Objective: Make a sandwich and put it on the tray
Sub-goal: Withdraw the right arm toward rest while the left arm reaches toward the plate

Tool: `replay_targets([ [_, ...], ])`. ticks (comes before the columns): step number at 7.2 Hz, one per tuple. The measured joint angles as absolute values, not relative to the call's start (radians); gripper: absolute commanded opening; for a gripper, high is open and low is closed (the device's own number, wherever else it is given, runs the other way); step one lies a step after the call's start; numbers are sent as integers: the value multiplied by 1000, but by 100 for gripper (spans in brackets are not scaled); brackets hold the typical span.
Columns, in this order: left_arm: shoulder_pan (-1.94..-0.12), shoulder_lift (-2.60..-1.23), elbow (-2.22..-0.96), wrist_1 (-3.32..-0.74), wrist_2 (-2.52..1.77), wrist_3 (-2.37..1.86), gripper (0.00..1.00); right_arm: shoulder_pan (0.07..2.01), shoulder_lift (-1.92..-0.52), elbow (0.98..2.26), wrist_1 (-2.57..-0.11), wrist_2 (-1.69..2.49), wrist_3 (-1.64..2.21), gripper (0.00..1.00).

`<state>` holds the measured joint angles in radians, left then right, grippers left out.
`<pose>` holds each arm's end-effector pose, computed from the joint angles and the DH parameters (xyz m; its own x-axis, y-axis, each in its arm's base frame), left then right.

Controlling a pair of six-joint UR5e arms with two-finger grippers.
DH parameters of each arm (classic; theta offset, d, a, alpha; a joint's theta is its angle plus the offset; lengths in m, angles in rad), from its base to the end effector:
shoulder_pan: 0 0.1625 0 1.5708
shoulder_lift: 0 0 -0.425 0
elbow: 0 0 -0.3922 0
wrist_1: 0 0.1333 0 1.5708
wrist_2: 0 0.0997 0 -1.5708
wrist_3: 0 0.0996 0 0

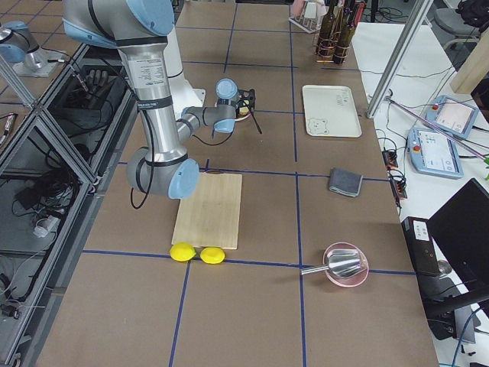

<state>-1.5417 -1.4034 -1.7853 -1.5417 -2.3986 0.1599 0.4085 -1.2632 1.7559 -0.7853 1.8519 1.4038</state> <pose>-0.0477 -0.4234 0.6287 0.6626 0.1916 -0.7241 -0.1363 0.9814 0.1350 -0.5037 -0.3332 0.3142 0.2839 -0.0511 0.9575 -0.0920 0.9925 0.0803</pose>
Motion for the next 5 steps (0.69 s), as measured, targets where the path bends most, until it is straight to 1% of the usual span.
replay_targets([
  [1, -1541, -1408, -1789, -1542, -2398, 161, 100, 464, -1261, 1757, -857, 1905, 1334, 100],
  [3, -1540, -1420, -1823, -1542, -2417, 161, 100, 646, -1265, 1759, -1010, 2074, 1185, 100],
  [5, -1541, -1478, -1840, -1550, -2427, 157, 100, 802, -1290, 1756, -1181, 2144, 968, 100],
])
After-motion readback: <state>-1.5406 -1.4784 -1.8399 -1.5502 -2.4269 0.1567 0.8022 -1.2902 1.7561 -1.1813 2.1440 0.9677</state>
